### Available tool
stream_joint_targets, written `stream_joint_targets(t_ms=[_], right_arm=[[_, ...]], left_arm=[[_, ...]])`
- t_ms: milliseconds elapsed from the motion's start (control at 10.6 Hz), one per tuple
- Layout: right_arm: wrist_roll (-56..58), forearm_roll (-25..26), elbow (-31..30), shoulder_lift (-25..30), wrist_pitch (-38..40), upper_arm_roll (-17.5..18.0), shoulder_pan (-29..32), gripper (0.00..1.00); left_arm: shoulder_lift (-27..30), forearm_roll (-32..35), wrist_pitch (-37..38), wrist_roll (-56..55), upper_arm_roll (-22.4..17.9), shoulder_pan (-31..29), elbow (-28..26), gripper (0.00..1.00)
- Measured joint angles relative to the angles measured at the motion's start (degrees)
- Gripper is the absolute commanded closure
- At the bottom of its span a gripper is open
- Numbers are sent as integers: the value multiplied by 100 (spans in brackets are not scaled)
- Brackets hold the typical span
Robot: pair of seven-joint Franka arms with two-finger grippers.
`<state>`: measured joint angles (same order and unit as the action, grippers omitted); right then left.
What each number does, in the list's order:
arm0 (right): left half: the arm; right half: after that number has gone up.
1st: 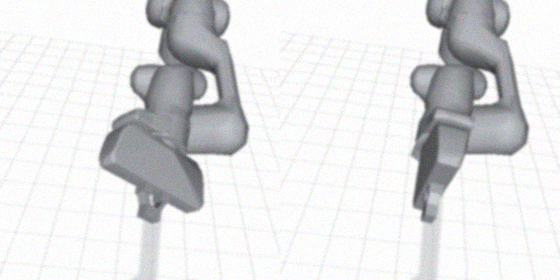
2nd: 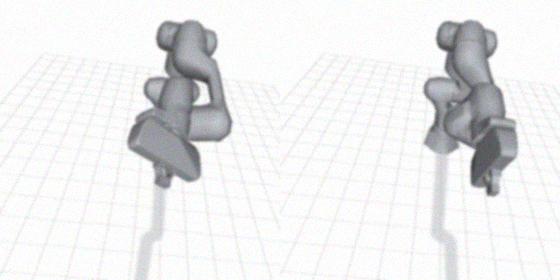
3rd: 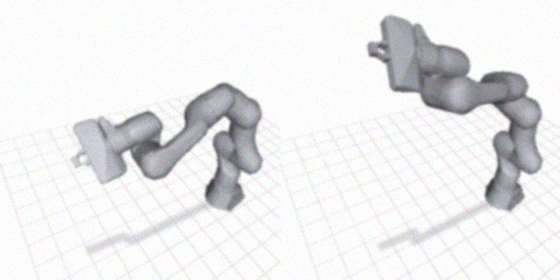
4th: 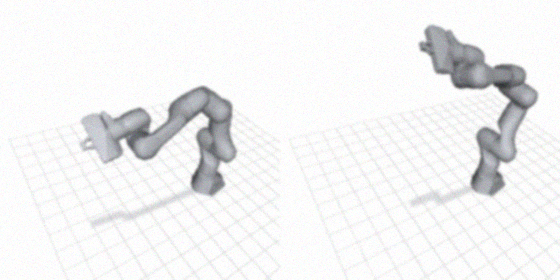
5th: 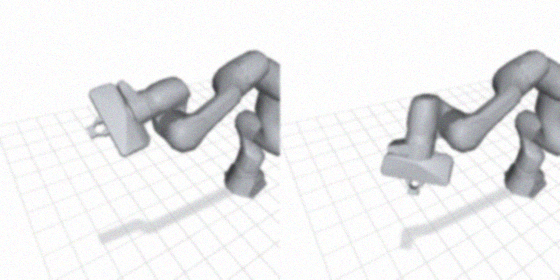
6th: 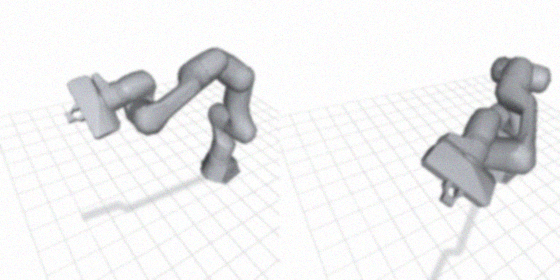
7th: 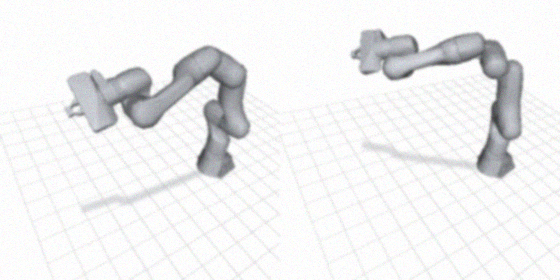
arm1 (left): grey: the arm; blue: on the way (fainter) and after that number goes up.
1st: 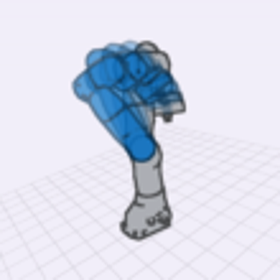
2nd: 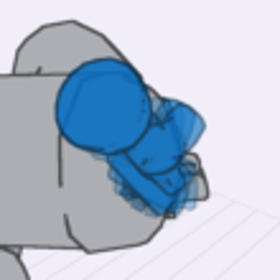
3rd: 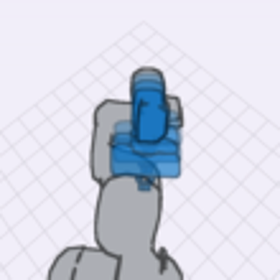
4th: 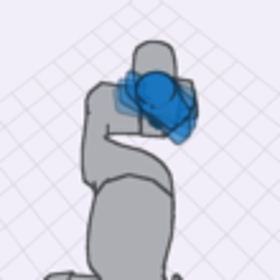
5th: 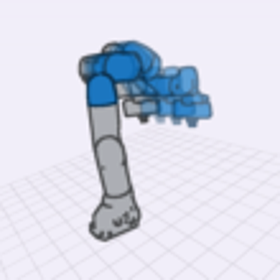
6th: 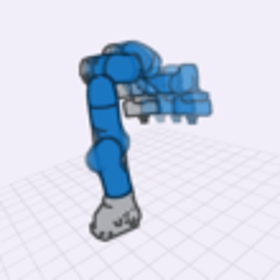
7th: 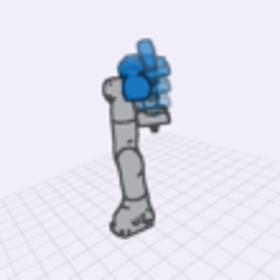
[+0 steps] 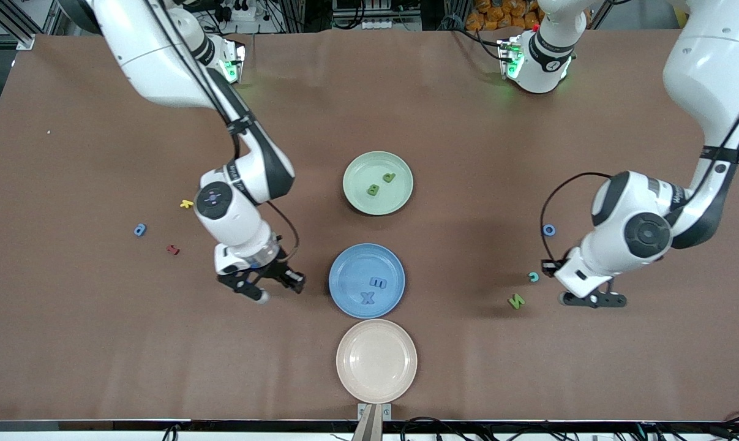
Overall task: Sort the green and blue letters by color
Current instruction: 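Drop the green u on the green plate while the right gripper drops G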
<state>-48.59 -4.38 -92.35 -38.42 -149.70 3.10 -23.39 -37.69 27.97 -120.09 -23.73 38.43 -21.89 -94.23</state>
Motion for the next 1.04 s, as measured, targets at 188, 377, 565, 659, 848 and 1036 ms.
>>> stream_joint_targets(t_ms=[188,377,565,659,848,1036], right_arm=[[-5,-109,434,-283,-19,-4,-481,100],[-29,-126,660,-612,-369,10,-794,90],[-36,-128,797,-886,-569,28,-971,0],[-36,-129,853,-973,-583,33,-1012,0],[-15,-129,891,-1025,-582,30,-1023,0],[48,-129,955,-996,-275,14,-1001,0]], left_arm=[[39,-4,465,-1356,711,91,-55,100],[37,-5,731,-2547,1219,316,-148,100],[37,-6,800,-3634,1628,559,-322,100],[32,-6,800,-4156,1718,779,-392,100],[-25,-6,710,-5204,1730,1485,-428,100],[-91,-5,550,-5751,1703,2022,-433,100]])
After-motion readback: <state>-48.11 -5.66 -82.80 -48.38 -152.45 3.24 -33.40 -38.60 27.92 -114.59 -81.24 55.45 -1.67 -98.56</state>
